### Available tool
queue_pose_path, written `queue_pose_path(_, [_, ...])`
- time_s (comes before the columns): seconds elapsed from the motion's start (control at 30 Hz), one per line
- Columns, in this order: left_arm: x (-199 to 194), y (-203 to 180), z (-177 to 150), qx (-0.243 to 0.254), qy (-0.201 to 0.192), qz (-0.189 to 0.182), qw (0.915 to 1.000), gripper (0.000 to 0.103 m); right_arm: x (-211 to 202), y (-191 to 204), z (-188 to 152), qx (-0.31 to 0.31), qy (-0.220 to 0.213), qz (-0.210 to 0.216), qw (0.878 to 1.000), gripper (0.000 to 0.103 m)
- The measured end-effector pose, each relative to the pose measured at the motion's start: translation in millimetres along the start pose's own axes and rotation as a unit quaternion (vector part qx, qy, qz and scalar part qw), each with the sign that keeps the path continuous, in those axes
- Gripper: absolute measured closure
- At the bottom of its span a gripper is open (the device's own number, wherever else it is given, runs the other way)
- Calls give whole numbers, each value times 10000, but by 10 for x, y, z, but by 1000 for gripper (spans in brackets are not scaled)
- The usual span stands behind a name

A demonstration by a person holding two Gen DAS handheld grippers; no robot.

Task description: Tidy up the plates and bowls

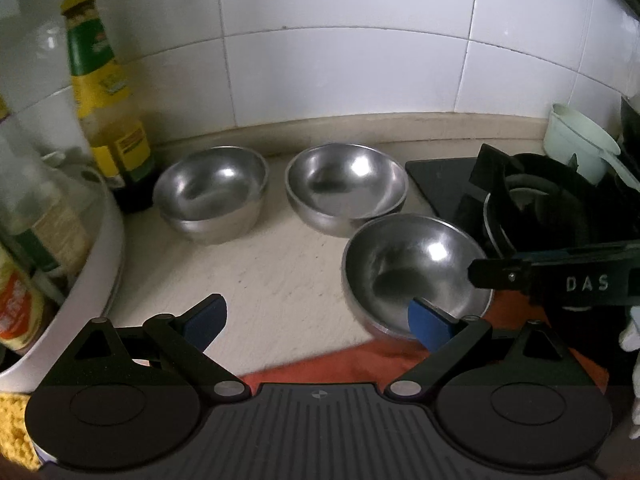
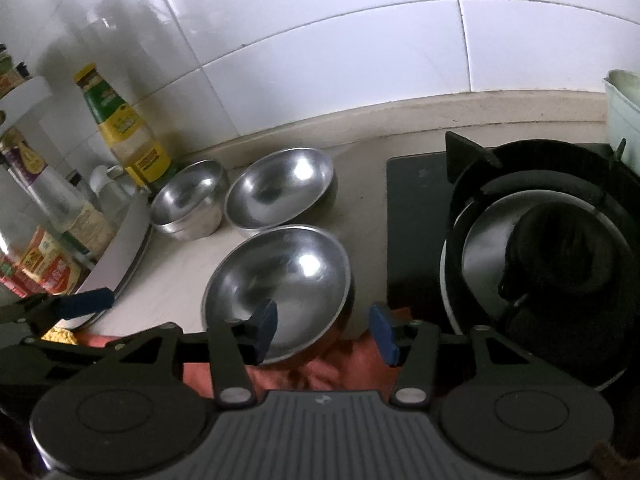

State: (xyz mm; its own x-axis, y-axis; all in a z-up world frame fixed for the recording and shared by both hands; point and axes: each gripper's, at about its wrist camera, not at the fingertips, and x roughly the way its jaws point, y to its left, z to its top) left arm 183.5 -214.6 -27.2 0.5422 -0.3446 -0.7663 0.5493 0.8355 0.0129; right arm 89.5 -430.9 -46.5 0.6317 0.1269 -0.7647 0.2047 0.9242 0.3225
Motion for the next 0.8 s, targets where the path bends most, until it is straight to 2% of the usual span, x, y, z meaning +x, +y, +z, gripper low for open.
queue_pose_path(0.2, [255,-57,87,-12,210,-117,9997,4,130,-23,103,-103,25,-10,9999,54])
queue_pose_path(0.3, [400,-49,114,-71,378,-305,9988,5,227,-32,143,-88,125,40,9999,54])
queue_pose_path(0.4, [536,-36,117,-69,591,-377,9975,10,339,-24,174,-79,280,151,9995,54])
queue_pose_path(0.47, [624,-34,107,-27,755,-358,9965,22,414,-27,194,-25,420,254,9988,54])
queue_pose_path(0.5, [662,-29,102,-20,829,-378,9958,24,443,-27,194,4,478,322,9983,53])
queue_pose_path(0.7, [727,-13,95,-59,922,-551,9942,25,577,-49,173,66,710,452,9964,58])
queue_pose_path(0.8, [726,-49,103,-14,927,-700,9932,29,576,-53,169,77,710,475,9963,60])
